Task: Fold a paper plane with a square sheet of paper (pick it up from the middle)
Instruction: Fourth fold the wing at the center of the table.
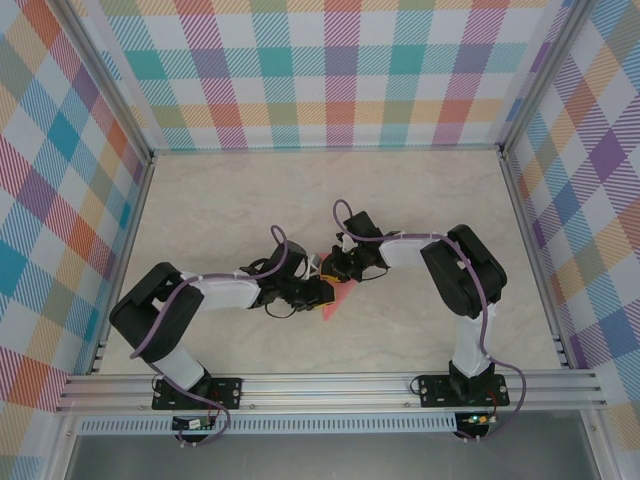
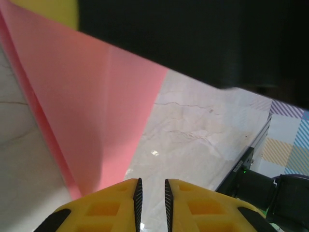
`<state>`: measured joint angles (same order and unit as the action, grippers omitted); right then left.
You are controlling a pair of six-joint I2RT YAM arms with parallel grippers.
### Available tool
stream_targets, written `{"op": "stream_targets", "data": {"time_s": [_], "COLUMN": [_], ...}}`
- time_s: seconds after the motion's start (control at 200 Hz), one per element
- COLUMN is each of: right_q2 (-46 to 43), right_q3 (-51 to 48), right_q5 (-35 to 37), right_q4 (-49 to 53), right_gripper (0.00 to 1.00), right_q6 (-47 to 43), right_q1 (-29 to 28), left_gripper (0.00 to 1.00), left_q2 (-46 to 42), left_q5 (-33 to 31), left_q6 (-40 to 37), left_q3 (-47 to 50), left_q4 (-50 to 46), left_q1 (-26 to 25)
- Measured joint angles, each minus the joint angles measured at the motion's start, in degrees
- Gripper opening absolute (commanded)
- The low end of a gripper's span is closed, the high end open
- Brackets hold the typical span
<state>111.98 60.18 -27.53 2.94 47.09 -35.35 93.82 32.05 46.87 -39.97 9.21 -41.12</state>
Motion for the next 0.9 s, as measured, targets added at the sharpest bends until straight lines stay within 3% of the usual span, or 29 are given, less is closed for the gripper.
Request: {"op": "stream_targets", "data": {"time_s": [0.535, 0.9], "right_q2": [0.0, 0.0], "right_q3": [0.11, 0.17], "right_q5": [0.02, 0.04], "right_q4": [0.2, 0.35], "right_gripper": [0.14, 0.15], "right_q6": [-0.02, -0.04], "right_q1": [0.0, 0.0], "left_gripper": [0.22, 0.22], "left_q2": [3.37, 1.31], "left_q5": [1.53, 1.55], "left_q6": [-1.44, -4.28], "left_q3": [3.8, 4.94], "left_q4": [6.08, 3.45], "left_q1": [-0.22, -2.34]}}
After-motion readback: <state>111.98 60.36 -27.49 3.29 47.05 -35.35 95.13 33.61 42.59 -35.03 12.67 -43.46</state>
